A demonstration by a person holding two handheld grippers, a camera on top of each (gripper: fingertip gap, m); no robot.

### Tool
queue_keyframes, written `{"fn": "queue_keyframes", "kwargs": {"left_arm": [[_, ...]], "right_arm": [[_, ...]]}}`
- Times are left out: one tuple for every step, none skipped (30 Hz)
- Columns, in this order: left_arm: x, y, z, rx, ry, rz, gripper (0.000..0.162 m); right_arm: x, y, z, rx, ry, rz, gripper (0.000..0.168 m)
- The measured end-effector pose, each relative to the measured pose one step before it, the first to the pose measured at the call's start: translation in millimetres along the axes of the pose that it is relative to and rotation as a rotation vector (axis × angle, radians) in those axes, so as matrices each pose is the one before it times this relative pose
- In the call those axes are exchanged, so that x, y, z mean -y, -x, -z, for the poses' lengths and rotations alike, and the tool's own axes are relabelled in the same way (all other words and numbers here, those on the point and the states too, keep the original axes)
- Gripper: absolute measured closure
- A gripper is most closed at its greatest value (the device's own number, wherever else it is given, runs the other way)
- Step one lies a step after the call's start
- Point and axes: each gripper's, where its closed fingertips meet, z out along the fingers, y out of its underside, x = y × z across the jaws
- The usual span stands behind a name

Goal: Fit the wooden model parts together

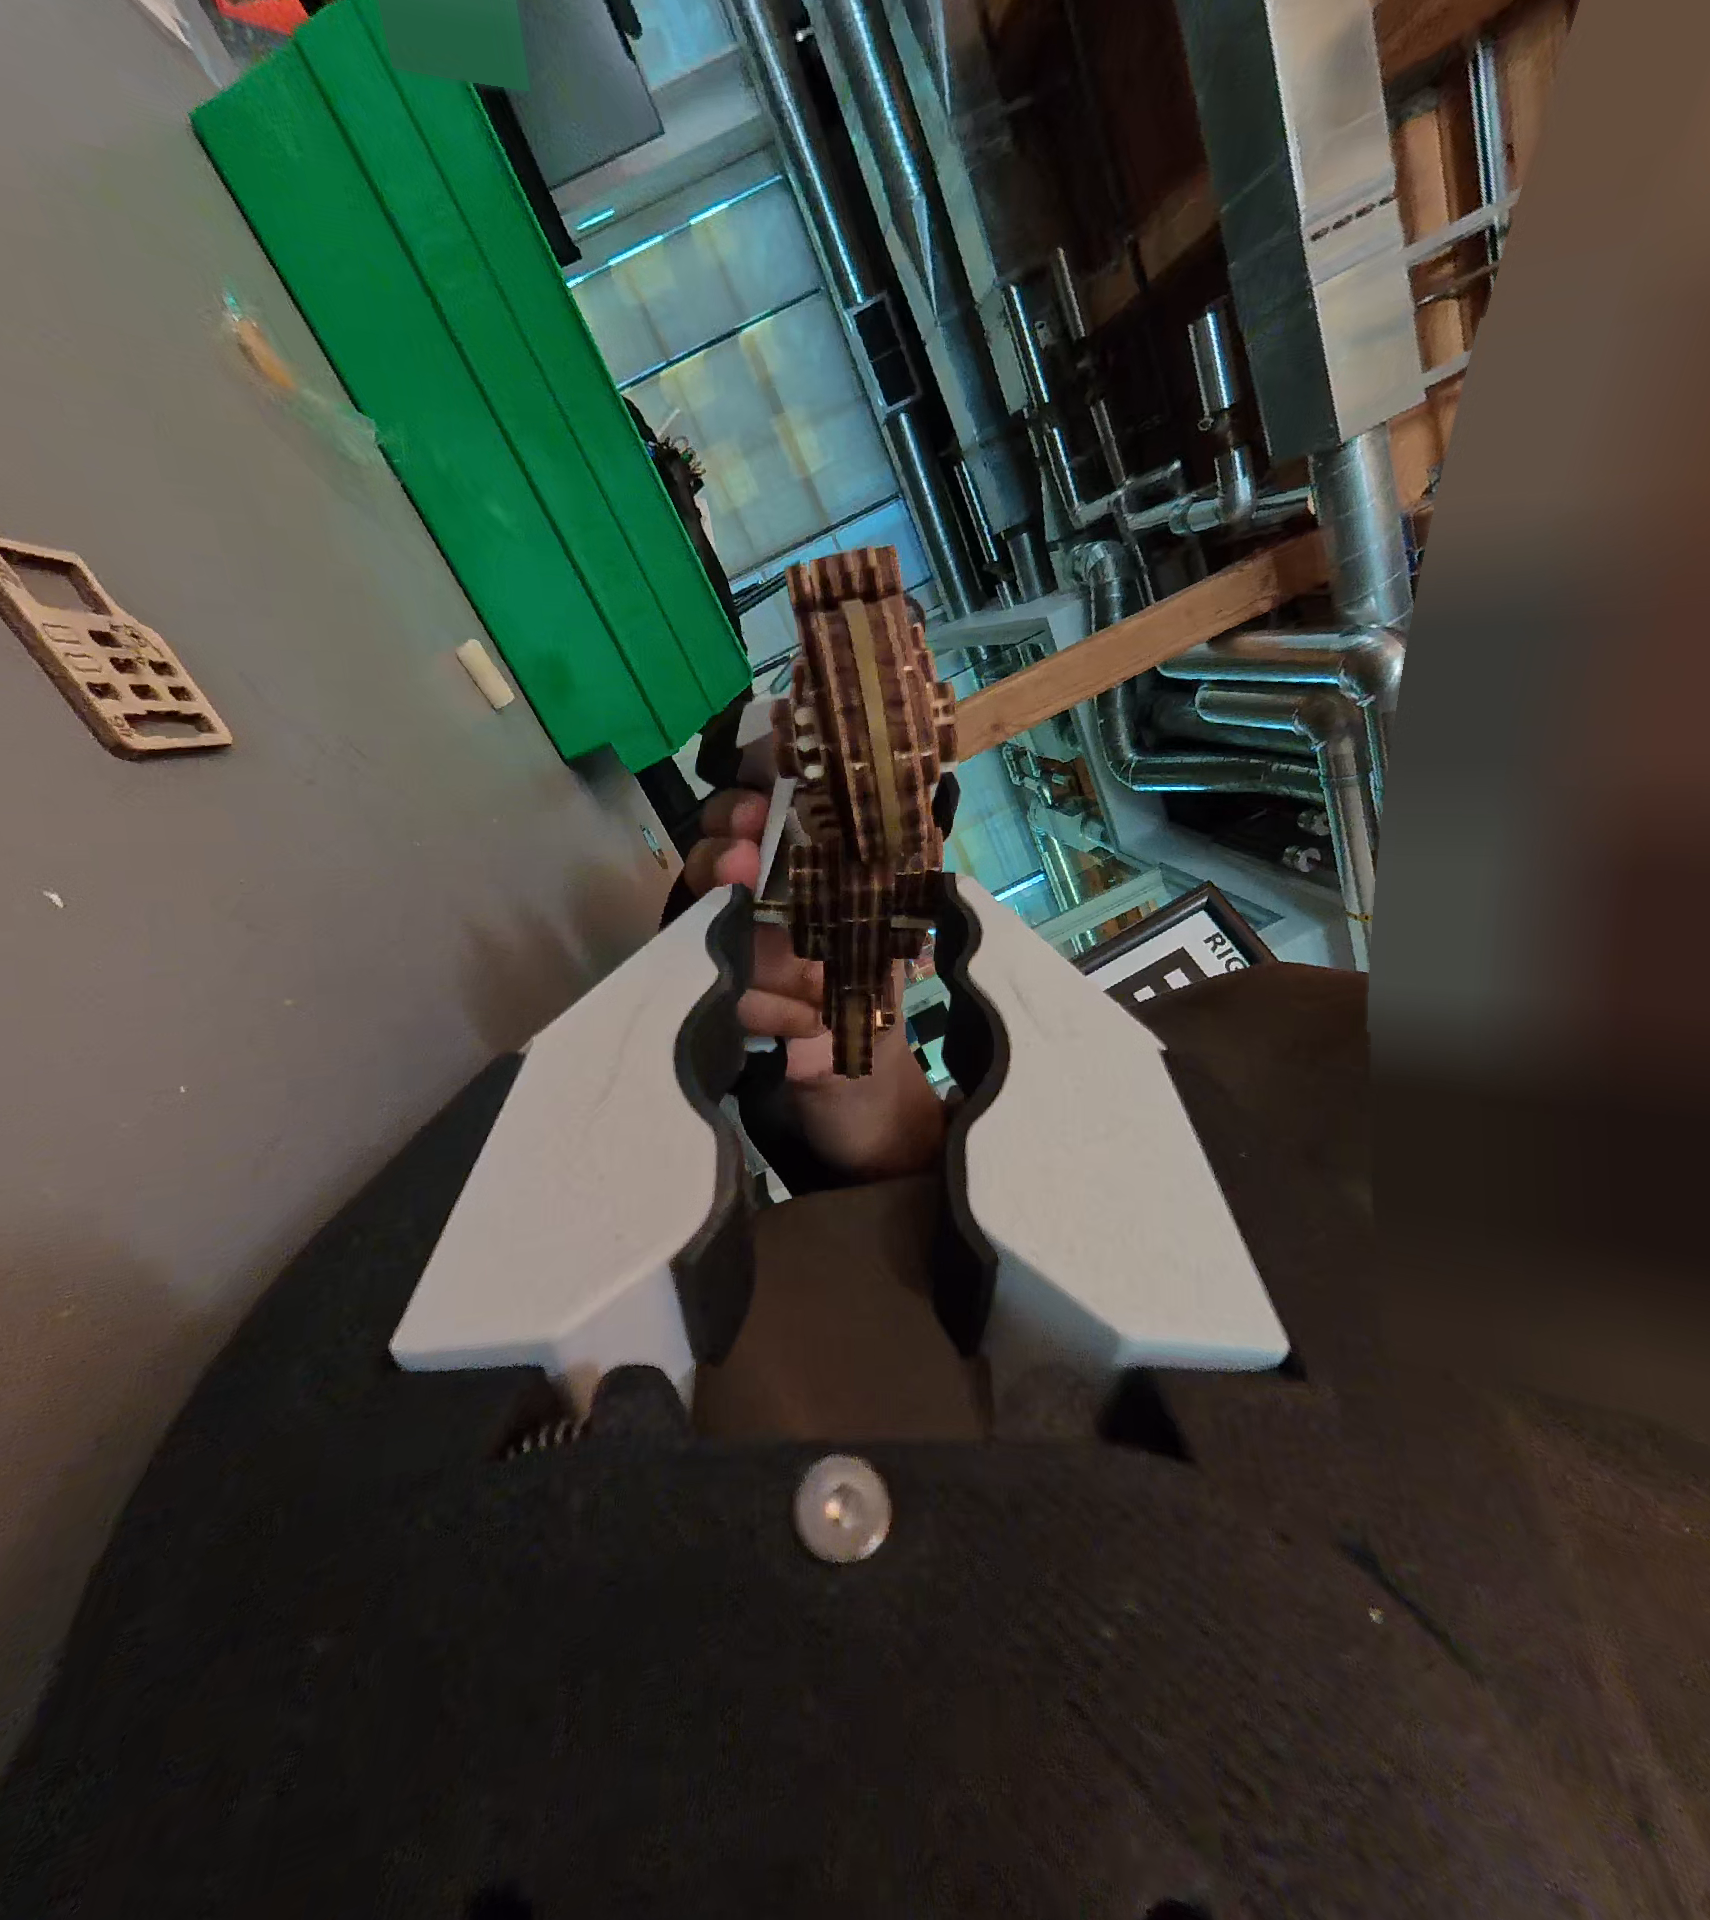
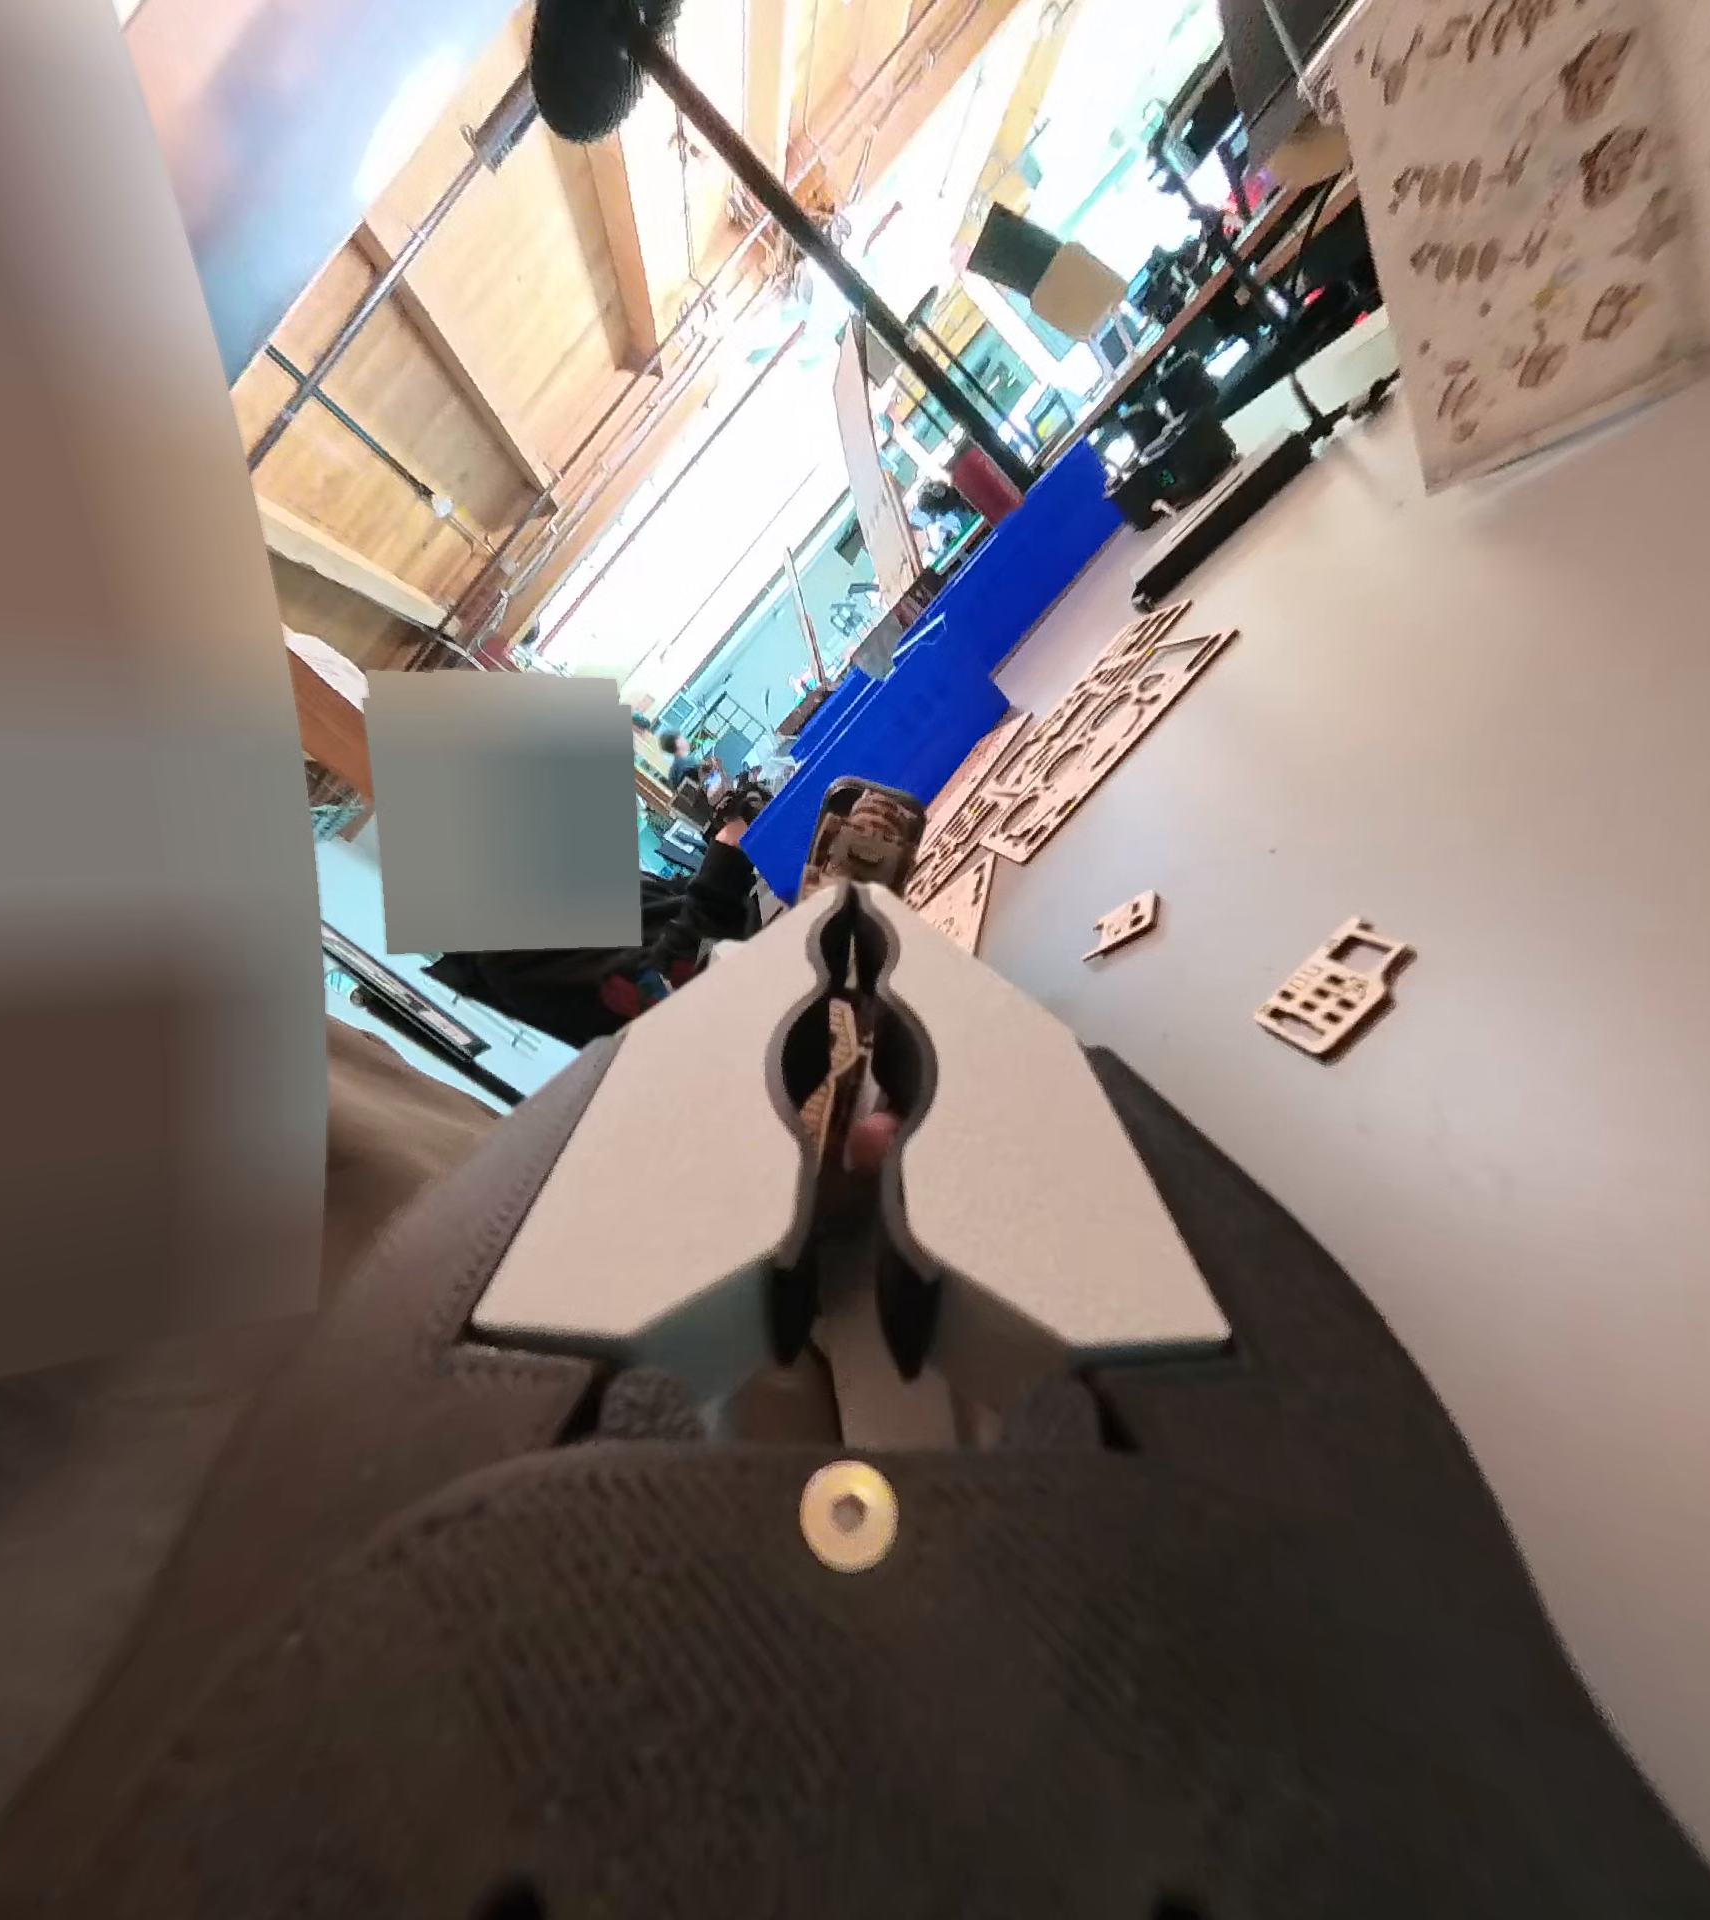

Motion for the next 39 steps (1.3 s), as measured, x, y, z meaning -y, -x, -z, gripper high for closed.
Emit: {"fn": "queue_keyframes", "kwargs": {"left_arm": [[-0.94,0.21,-0.77,-0.0003,0.0032,0.0019,0.129],[-0.78,0.19,0.42,-0.0024,0.0026,0.0018,0.129],[2.1,0.28,0.9,0.0003,-0.0113,0.0078,0.129],[1.19,-0.24,0.51,-0.0009,-0.0043,0.0005,0.129],[0.17,-0.42,0.11,-0.0003,0.002,-0.0047,0.13],[-0.18,0.01,-0.12,0.0035,0.0024,-0.0055,0.129],[-0.79,-0.15,-0.27,0.0009,0.0046,-0.0041,0.129],[-1.09,-0.23,-0.49,-0.0009,0.0039,-0.0005,0.129],[-1.08,0.09,-0.78,-0.0016,0.0041,0.0026,0.129],[-1.3,0.0,-0.97,-0.0027,0.0046,0.0035,0.129],[-1.33,-0.12,-0.5,-0.0035,0.0056,0.0012,0.129],[1.1,0.69,0.81,0.0038,-0.0074,0.0044,0.13],[1.44,-0.38,0.63,-0.0015,-0.0064,0.0031,0.13],[0.8,-0.7,0.36,-0.0024,-0.0011,-0.0021,0.13],[0.28,0.04,0.14,0.0033,0.001,-0.0046,0.129],[-0.14,0.0,0.11,0.0027,0.0018,-0.005,0.129],[-0.44,-0.12,-0.02,-0.0003,0.0024,-0.0005,0.129],[-0.36,0.04,-0.35,-0.0015,0.0004,0.0023,0.129],[-0.51,0.12,-0.49,-0.0021,0.0015,0.004,0.129],[-1.19,-0.08,-0.39,-0.0037,0.0045,0.0027,0.129],[0.61,0.36,0.84,-0.0002,-0.0046,0.0042,0.129],[1.98,0.1,0.78,0.0004,-0.0098,0.0054,0.13],[1.0,-0.55,0.35,-0.0022,-0.0024,-0.0011,0.129],[0.47,-0.13,0.27,0.0018,0.0004,-0.0036,0.129],[-0.01,0.15,0.06,0.0023,0.0009,-0.0033,0.129],[-0.34,-0.06,0.01,-0.0006,0.002,-0.0002,0.129],[-0.49,0.16,-0.29,-0.0003,0.0016,0.0017,0.129],[-0.78,0.29,-0.53,-0.0003,0.0027,0.002,0.129],[-0.91,-0.1,-0.71,-0.0021,0.0039,0.002,0.129],[-0.95,-0.42,0.25,-0.0044,0.0041,-0.0001,0.129],[2.05,0.28,0.75,0.002,-0.0111,0.0049,0.13],[1.18,0.02,0.44,0.0004,-0.0043,0.0009,0.129],[0.29,-0.11,0.14,0.0005,0.0009,-0.0032,0.129],[0.07,0.26,0.03,0.0022,0.0009,-0.0028,0.129],[-0.34,-0.12,-0.07,-0.0007,0.0013,0.0,0.129],[-0.45,-0.17,-0.15,-0.0026,0.0007,0.0022,0.129],[-0.4,0.03,-0.26,-0.0005,0.001,0.0016,0.129],[-0.73,-0.1,-0.59,-0.0005,0.0039,-0.0004,0.129],[-1.06,-0.11,-0.66,-0.0004,0.0055,-0.0015,0.129]], "right_arm": [[-8.44,0.8,-4.29,0.0069,0.0377,-0.0066,0.168],[-7.45,0.86,-4.49,0.0091,0.0305,-0.0165,0.168],[1.08,0.03,0.29,0.0094,-0.0128,-0.0214,0.168],[-0.49,-2.03,0.94,-0.0007,0.0085,-0.013,0.168],[3.5,-2.57,2.76,-0.0087,-0.0167,-0.0002,0.168],[7.16,-0.32,3.78,0.0004,-0.0373,-0.0021,0.168],[5.66,1.02,2.97,0.0071,-0.0242,-0.0061,0.168],[2.23,0.64,1.16,0.0016,-0.0092,0.0038,0.168],[-1.81,0.6,-1.06,0.0,0.006,0.0066,0.168],[-6.64,1.35,-3.66,0.0046,0.0293,-0.001,0.168],[-7.82,1.01,-4.39,0.0044,0.0363,-0.0051,0.168],[-0.56,-0.85,-0.86,-0.0069,-0.0017,-0.0054,0.168],[-0.67,-1.48,0.82,-0.0065,0.0118,0.0046,0.168],[2.38,-2.36,2.26,-0.0151,-0.0071,0.0142,0.168],[6.68,-0.6,3.76,-0.0062,-0.0332,0.0077,0.168],[5.9,1.03,3.06,0.0068,-0.0243,-0.004,0.168],[2.98,0.6,1.66,0.0054,-0.0129,-0.0024,0.168],[-0.9,0.8,-0.62,0.0051,0.0001,-0.0005,0.168],[-6.41,1.62,-3.53,0.0104,0.0267,-0.0064,0.168],[-8.74,1.85,-5.21,0.0108,0.039,-0.0081,0.168],[-2.5,0.32,-2.62,-0.0012,0.0044,-0.0057,0.168],[-0.18,-0.4,0.49,-0.0018,0.0048,0.0025,0.168],[1.02,-1.97,1.8,-0.0123,0.0041,0.0113,0.168],[5.48,-1.64,3.41,-0.0126,-0.0245,0.0121,0.168],[6.16,0.27,3.56,0.0016,-0.0269,0.0008,0.168],[3.83,0.41,2.39,0.0044,-0.0132,-0.004,0.168],[0.81,0.04,0.72,0.002,-0.0035,0.0007,0.168],[-3.59,0.58,-2.11,0.0044,0.0135,-0.0018,0.168],[-8.69,1.79,-4.66,0.0117,0.0398,-0.0073,0.168],[-7.93,1.48,-4.69,0.0089,0.0364,-0.0087,0.168],[1.51,0.33,0.02,0.0036,-0.0134,-0.0078,0.168],[-0.32,-1.39,1.05,-0.0055,0.0082,0.0026,0.168],[2.54,-2.25,2.29,-0.0151,-0.009,0.0124,0.168],[5.09,-0.54,3.0,-0.0058,-0.0236,0.0081,0.168],[4.69,0.72,2.65,0.0034,-0.0188,0.0005,0.168],[3.07,0.38,1.7,0.0018,-0.013,0.0018,0.168],[0.3,0.34,0.09,0.0006,-0.004,0.0024,0.168],[-4.26,0.93,-2.42,0.0059,0.0185,-0.002,0.168],[-7.66,1.31,-4.33,0.0076,0.0356,-0.0037,0.168]]}}
